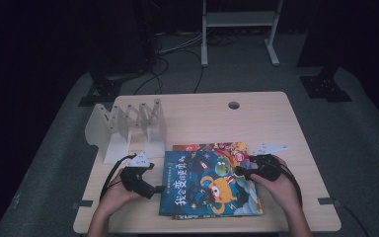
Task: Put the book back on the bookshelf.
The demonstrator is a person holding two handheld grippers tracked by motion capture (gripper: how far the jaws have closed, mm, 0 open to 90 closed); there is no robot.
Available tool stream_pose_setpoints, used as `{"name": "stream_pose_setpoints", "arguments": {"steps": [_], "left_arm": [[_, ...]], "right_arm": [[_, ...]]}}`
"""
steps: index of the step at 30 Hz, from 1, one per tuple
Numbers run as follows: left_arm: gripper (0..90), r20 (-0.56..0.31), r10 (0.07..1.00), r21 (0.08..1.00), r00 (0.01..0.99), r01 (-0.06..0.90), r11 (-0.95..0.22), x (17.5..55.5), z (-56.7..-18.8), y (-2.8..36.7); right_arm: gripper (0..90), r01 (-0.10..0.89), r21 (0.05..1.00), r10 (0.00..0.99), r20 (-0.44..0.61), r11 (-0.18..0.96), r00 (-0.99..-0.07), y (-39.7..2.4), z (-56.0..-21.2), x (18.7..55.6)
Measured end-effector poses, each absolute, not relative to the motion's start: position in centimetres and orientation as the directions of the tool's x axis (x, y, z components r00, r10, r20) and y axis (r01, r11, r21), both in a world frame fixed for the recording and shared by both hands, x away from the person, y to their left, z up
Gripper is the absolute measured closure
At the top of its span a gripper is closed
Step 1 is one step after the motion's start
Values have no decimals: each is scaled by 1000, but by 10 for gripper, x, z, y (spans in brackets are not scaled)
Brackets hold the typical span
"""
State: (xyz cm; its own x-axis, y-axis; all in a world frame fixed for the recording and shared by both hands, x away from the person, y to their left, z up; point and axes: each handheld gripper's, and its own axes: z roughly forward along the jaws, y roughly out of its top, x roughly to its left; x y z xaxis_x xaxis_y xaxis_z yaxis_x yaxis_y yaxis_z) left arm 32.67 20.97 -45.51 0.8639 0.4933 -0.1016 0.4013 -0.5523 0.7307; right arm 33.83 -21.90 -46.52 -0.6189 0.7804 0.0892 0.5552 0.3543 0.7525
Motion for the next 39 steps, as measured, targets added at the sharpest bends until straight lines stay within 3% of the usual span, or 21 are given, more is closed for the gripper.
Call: {"name": "stream_pose_setpoints", "arguments": {"steps": [10, 14, 28, 39], "left_arm": [[0, -134, 510, 729, 849, 434, -530, 311, -464, 216], [0, -134, 505, 726, 852, 431, -536, 310, -463, 214], [0, -157, 509, 722, 846, 450, -525, 306, -464, 212], [0, -164, 515, 715, 842, 461, -526, 305, -464, 215]], "right_arm": [[299, 528, 754, 754, 66, 392, -654, -195, -463, 339], [351, 515, 758, 749, 51, 402, -660, -196, -462, 338], [404, 462, 757, 692, 19, 461, -722, -252, -463, 307], [416, 417, 762, 634, 11, 495, -773, -250, -468, 297]]}}
